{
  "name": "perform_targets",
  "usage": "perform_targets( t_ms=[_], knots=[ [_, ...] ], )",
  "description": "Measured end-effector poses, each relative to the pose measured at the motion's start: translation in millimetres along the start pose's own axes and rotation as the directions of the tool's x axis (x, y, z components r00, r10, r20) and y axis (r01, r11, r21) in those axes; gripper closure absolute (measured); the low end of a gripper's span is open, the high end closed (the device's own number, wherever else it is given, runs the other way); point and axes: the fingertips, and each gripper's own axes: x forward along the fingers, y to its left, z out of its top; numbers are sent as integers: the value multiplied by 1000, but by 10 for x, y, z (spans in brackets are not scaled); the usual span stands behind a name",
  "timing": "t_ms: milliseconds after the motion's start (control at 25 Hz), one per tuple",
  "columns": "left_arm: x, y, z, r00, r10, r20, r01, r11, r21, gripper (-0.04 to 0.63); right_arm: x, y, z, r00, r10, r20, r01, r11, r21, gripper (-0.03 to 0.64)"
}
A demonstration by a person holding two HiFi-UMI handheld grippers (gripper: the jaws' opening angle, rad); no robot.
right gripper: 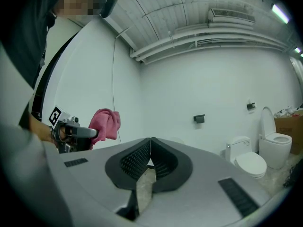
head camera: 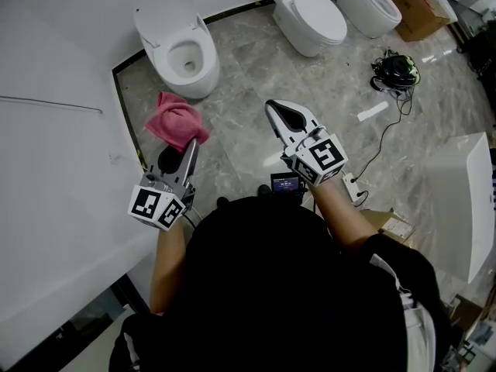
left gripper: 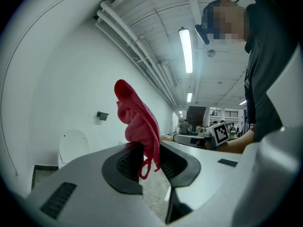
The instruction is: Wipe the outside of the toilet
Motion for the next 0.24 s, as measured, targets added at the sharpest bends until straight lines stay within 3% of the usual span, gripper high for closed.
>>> perform_targets(
  t_ms=[240],
  knots=[
    [89, 3, -35, 999, 35, -17, -35, 999, 15, 499, -71, -93, 23, 1000, -26, -5, 26, 999, -32, 583]
  ],
)
